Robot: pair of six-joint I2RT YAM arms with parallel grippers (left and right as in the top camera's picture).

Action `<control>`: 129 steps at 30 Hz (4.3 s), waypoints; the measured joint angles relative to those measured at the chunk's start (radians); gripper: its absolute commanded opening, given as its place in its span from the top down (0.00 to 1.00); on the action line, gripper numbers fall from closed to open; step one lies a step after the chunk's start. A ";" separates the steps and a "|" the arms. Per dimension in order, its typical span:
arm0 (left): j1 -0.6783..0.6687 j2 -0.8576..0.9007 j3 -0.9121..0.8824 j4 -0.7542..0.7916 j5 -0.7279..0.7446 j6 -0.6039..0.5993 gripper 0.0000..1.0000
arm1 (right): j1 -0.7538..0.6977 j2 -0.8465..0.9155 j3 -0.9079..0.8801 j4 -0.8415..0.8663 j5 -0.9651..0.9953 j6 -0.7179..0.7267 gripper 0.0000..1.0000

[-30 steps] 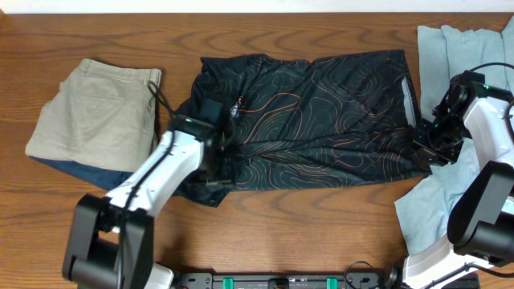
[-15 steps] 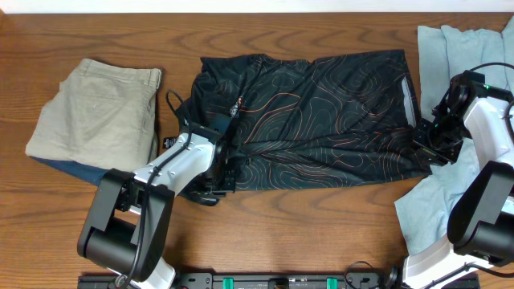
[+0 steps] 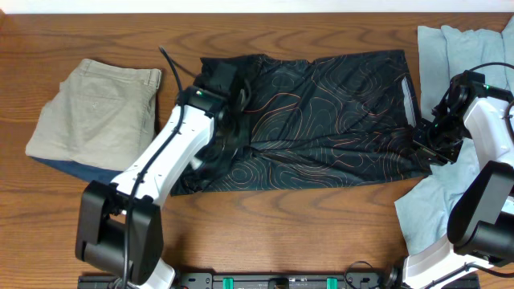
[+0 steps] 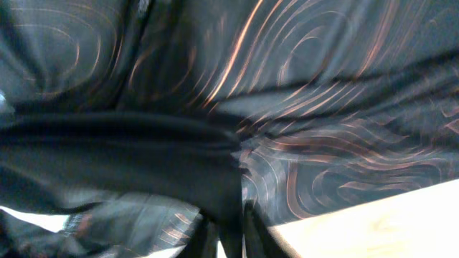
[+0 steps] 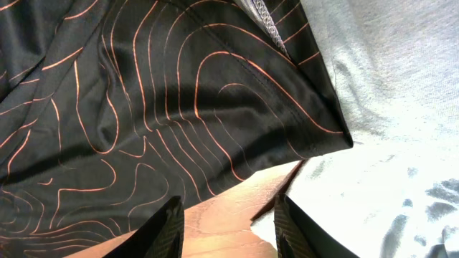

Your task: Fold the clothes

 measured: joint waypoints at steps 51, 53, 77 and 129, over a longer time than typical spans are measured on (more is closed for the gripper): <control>0.294 0.398 0.096 0.925 -0.061 0.057 0.23 | 0.022 -0.084 0.064 0.006 -0.141 -0.139 0.55; 0.294 0.430 0.096 0.953 -0.061 0.051 0.27 | 0.022 -0.085 0.064 0.001 -0.142 -0.139 0.55; 0.297 0.278 0.095 0.626 0.051 0.026 0.94 | 0.029 -0.085 0.067 0.317 -0.139 -0.145 0.53; 0.296 0.128 0.100 0.238 0.047 0.026 0.94 | 0.153 0.568 0.323 1.145 0.043 -0.080 0.99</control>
